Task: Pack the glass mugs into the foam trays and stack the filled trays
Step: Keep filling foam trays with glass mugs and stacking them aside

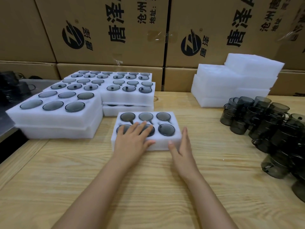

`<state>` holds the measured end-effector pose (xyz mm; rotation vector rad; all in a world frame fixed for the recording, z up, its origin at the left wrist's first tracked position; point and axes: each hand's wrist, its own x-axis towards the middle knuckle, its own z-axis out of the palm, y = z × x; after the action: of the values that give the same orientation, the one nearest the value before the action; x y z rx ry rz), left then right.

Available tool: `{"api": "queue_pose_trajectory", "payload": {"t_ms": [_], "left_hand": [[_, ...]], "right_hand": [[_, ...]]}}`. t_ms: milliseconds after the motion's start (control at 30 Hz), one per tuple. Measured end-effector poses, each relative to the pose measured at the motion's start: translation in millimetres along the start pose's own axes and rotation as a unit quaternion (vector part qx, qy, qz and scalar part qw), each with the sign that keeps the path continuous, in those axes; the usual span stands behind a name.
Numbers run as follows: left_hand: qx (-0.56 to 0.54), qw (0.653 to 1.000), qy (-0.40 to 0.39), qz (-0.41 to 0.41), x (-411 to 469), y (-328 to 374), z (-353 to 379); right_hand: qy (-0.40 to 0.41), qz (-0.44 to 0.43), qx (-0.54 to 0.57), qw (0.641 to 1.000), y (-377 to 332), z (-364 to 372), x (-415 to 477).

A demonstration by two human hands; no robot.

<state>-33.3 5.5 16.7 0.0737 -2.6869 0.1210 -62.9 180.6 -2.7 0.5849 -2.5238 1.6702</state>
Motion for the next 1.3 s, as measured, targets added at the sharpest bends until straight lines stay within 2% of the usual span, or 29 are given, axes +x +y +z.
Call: {"api": "queue_pose_trajectory", "payload": {"t_ms": [133, 267, 433, 500, 567, 633, 667, 733, 833, 900, 933, 1067, 1167, 1233, 1300], "left_hand": [[0.012, 0.997, -0.06, -0.036, 12, -37, 14], [0.015, 0.996, -0.074, -0.052, 14, -68, 13], [0.012, 0.993, -0.107, -0.059, 12, -77, 6], [0.021, 0.992, -0.091, -0.079, 10, -65, 3], [0.011, 0.997, -0.004, -0.077, 1, -41, 0], [-0.07, 0.991, 0.107, -0.05, -10, -6, -1], [-0.123, 0.983, 0.131, -0.028, -14, 15, -3], [-0.202, 0.973, 0.112, 0.022, -16, 51, -5], [-0.238, 0.967, 0.056, 0.077, -16, 70, -1], [-0.257, 0.964, 0.016, 0.062, -16, 64, 2], [-0.259, 0.965, 0.007, 0.04, -15, 62, 6], [-0.265, 0.963, 0.002, 0.054, -11, 58, 13], [-0.28, 0.959, 0.014, 0.049, -9, 56, 17], [-0.289, 0.956, 0.009, 0.044, -8, 54, 19], [-0.292, 0.955, 0.017, 0.046, -5, 52, 22]], "right_hand": [[-0.033, -0.048, -0.131, 0.99, 7, 7, 2], [-0.003, -0.016, -0.108, 0.994, 8, 6, 4], [-0.013, -0.059, -0.251, 0.966, 13, 11, 5], [0.0, -0.051, -0.231, 0.972, 13, 11, 6], [0.013, -0.045, -0.213, 0.976, 13, 11, 8], [0.026, -0.035, -0.186, 0.982, 11, 11, 9], [0.034, -0.026, -0.161, 0.986, 10, 10, 10], [0.059, -0.003, -0.091, 0.994, 8, 8, 11], [0.1, 0.052, 0.041, 0.993, 11, 5, 13], [0.135, 0.078, 0.125, 0.98, 13, 3, 19], [0.153, 0.082, 0.132, 0.976, 15, 2, 24], [0.168, 0.066, 0.058, 0.982, 18, -9, 71], [0.18, 0.028, -0.077, 0.98, 12, -37, 135], [0.188, 0.003, -0.191, 0.963, 4, -65, 182], [0.193, 0.014, -0.3, 0.934, -3, -94, 224]]}}
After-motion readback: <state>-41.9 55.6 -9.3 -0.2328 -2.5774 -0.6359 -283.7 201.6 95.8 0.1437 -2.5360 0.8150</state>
